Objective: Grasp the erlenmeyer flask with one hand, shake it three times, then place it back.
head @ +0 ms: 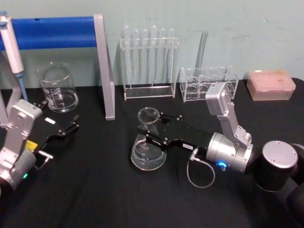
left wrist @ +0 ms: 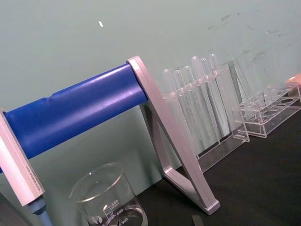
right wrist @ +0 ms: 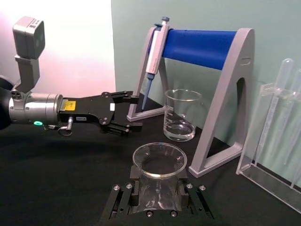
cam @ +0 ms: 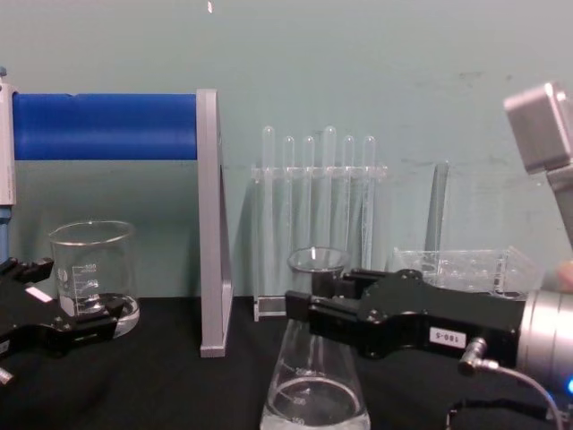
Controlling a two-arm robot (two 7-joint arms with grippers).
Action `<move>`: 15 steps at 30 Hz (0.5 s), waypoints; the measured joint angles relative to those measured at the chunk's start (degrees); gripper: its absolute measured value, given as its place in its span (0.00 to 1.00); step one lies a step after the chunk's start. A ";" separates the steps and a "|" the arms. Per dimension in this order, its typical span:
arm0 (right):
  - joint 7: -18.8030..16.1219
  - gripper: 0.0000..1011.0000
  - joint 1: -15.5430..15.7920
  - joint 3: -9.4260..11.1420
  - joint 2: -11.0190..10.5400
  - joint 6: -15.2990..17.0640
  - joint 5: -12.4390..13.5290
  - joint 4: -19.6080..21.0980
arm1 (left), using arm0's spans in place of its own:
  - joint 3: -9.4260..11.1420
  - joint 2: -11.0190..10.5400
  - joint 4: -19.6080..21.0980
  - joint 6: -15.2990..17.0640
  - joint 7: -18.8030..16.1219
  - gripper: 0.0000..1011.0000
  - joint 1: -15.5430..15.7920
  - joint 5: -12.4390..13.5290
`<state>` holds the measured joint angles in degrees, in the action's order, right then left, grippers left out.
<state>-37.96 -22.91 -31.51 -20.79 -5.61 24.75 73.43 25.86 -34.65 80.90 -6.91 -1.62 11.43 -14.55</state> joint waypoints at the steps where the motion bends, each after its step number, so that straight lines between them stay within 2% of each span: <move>1: -0.22 0.44 -0.22 -0.23 0.08 -0.16 -0.05 -0.33 | 0.00 0.00 0.00 0.00 0.00 0.99 0.00 0.00; 15: -1.63 0.44 -1.51 -1.62 0.63 -1.15 -0.56 -2.74 | 0.00 0.00 0.00 0.00 0.00 0.99 0.00 0.00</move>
<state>-39.58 -24.42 -33.13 -20.15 -6.75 24.19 70.69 25.86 -34.65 80.90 -6.91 -1.62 11.43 -14.55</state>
